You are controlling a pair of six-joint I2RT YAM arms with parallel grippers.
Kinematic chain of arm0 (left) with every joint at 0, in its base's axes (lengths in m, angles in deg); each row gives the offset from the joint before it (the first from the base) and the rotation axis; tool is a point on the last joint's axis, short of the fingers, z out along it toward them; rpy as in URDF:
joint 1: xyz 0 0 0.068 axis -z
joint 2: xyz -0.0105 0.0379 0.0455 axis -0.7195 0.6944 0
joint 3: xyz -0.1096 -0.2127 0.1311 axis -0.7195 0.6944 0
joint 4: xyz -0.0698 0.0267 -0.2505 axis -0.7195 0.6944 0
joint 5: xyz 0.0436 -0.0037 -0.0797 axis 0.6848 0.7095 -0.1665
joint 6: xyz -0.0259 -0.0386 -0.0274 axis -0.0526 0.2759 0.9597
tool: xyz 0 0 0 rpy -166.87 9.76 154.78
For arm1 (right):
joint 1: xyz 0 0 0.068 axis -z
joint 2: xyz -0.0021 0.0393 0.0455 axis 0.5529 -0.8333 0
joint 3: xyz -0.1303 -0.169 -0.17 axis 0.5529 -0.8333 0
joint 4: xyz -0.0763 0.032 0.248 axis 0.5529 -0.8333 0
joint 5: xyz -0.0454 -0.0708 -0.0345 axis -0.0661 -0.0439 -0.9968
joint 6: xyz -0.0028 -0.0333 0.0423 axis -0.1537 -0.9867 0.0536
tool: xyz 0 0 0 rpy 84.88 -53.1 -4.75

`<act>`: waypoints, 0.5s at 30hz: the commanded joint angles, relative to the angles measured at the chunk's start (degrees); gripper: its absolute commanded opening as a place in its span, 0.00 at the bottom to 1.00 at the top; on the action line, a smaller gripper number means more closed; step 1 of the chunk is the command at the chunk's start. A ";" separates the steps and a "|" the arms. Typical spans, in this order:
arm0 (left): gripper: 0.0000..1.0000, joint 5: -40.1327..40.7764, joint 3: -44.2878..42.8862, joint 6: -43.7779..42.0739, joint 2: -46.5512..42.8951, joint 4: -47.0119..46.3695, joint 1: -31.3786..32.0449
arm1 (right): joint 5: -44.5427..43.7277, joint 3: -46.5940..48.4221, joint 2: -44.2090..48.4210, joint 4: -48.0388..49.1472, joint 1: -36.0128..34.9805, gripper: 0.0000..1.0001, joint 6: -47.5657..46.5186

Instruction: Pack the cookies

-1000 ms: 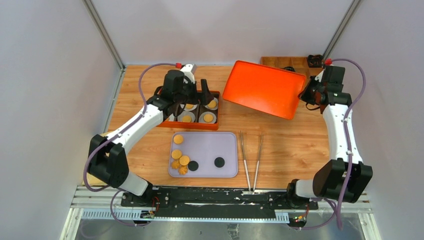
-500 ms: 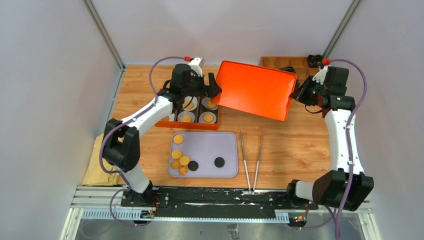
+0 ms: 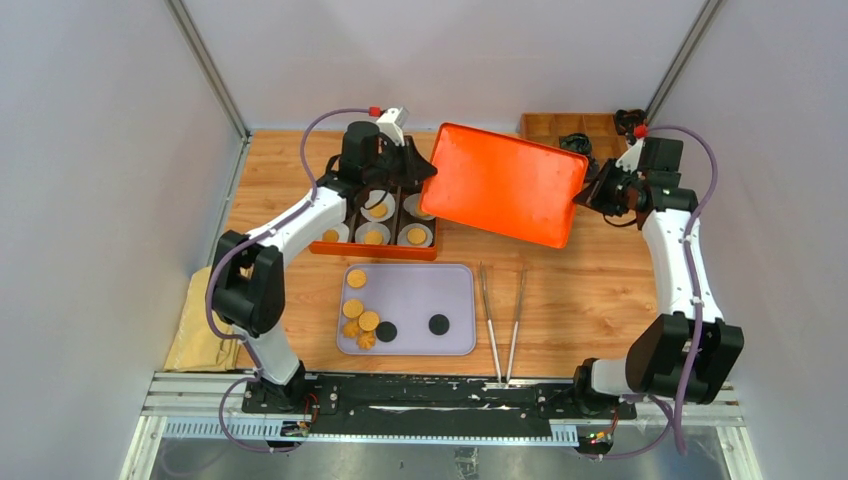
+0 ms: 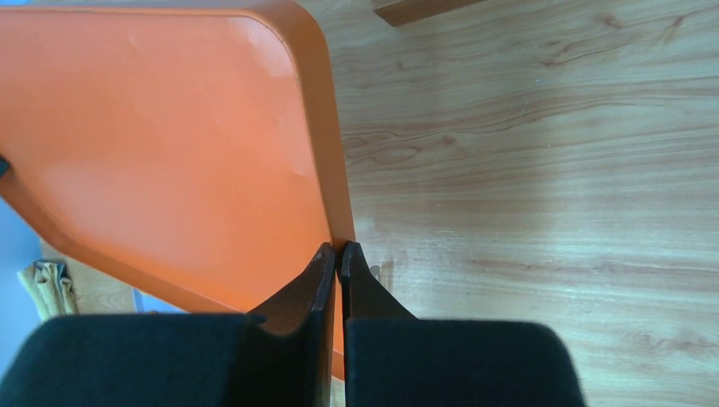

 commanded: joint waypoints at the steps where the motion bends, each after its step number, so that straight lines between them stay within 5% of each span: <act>1: 0.09 -2.77 3.95 0.84 -3.44 -1.50 1.31 | 2.55 0.64 -1.45 2.80 -2.35 0.00 1.11; 4: 0.06 -2.33 6.14 1.48 -5.41 -1.51 1.31 | -0.27 1.33 -3.68 2.80 -4.23 0.02 -0.42; 12: 0.05 -0.78 8.25 3.21 -8.86 -1.22 1.26 | -17.81 4.20 -2.99 2.78 -14.83 0.47 -4.59; 15: 0.05 2.14 6.60 1.74 -10.42 3.40 1.30 | -22.32 5.44 -1.08 2.93 -18.40 0.52 -6.73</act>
